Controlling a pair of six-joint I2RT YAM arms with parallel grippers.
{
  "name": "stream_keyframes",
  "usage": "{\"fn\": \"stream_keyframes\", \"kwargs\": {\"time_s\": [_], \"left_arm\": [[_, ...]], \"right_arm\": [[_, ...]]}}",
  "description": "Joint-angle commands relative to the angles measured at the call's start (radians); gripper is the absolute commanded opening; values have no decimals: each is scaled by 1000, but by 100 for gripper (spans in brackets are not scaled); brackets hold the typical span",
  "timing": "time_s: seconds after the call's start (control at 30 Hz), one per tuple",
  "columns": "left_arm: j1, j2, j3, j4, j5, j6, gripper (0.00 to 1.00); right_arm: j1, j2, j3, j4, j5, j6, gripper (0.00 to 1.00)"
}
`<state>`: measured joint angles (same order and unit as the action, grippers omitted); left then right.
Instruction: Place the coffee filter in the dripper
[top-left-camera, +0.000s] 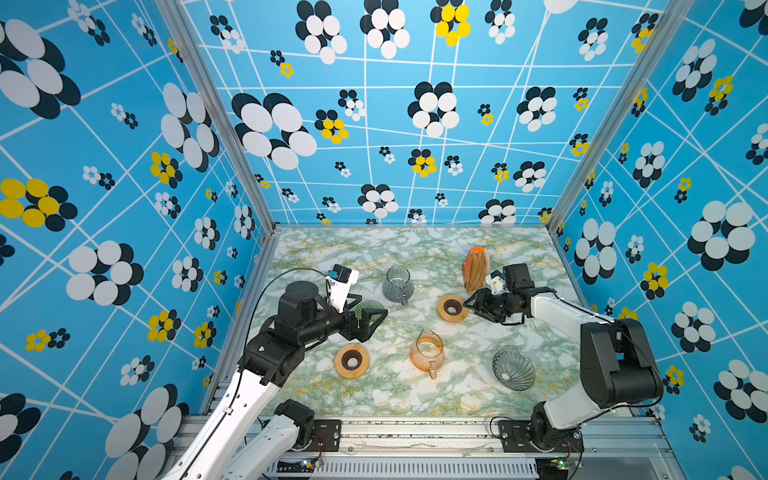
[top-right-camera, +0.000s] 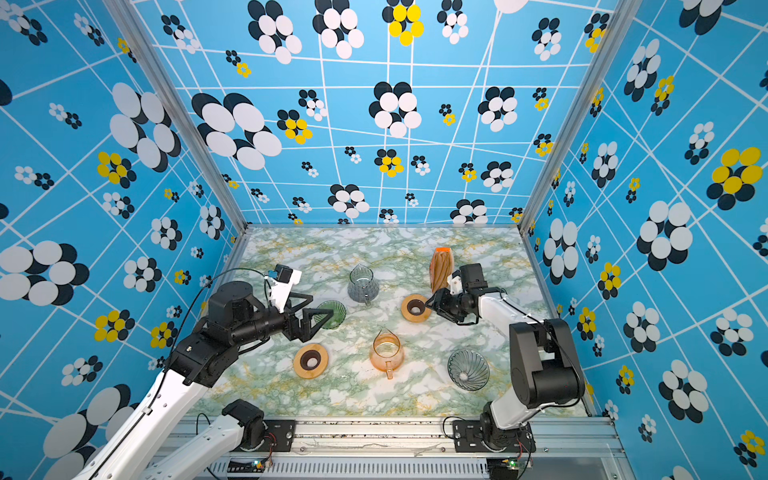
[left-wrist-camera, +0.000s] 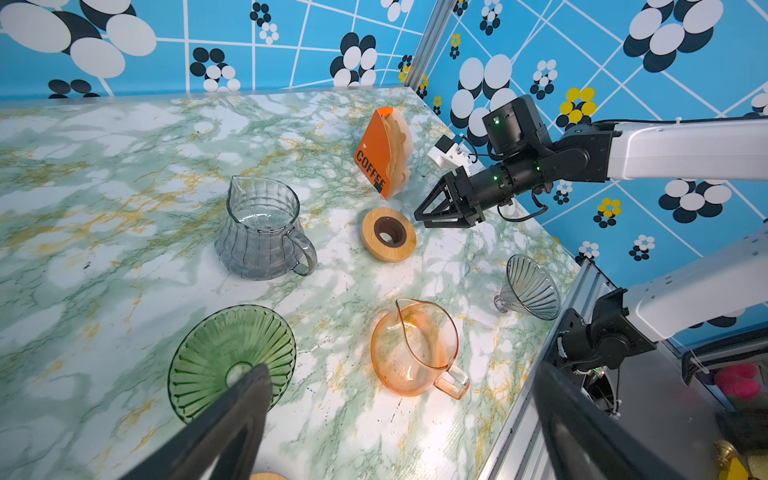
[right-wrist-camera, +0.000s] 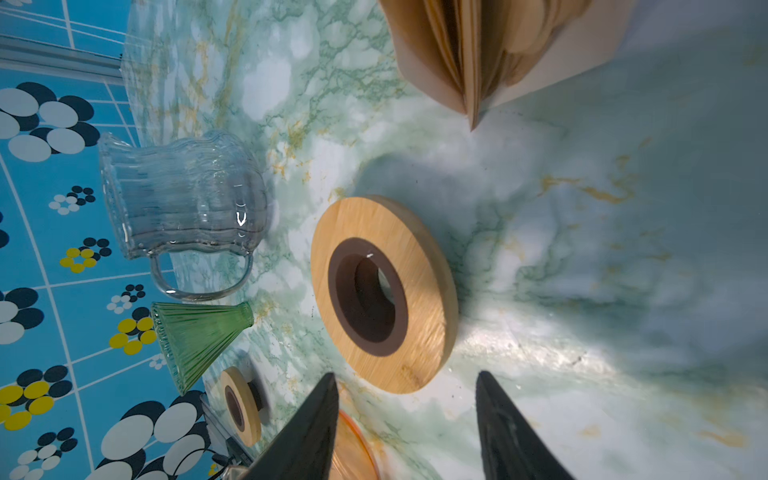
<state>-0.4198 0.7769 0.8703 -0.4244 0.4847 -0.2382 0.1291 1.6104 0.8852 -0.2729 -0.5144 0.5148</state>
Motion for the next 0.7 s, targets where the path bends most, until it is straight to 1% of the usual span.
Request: {"fn": "stream_keyframes", "kwargs": {"time_s": [0.0, 0.5, 0.67], "left_arm": [[-10, -1, -3, -20, -14, 22, 99], [-16, -2, 0, -31, -33, 30, 99], [-16, -2, 1, -33, -34, 32, 99]], "right_arm": [[-5, 46, 40, -6, -36, -44, 53], [-5, 132, 70, 10, -38, -54, 42], [-5, 150, 78, 12, -37, -53, 41]]}}
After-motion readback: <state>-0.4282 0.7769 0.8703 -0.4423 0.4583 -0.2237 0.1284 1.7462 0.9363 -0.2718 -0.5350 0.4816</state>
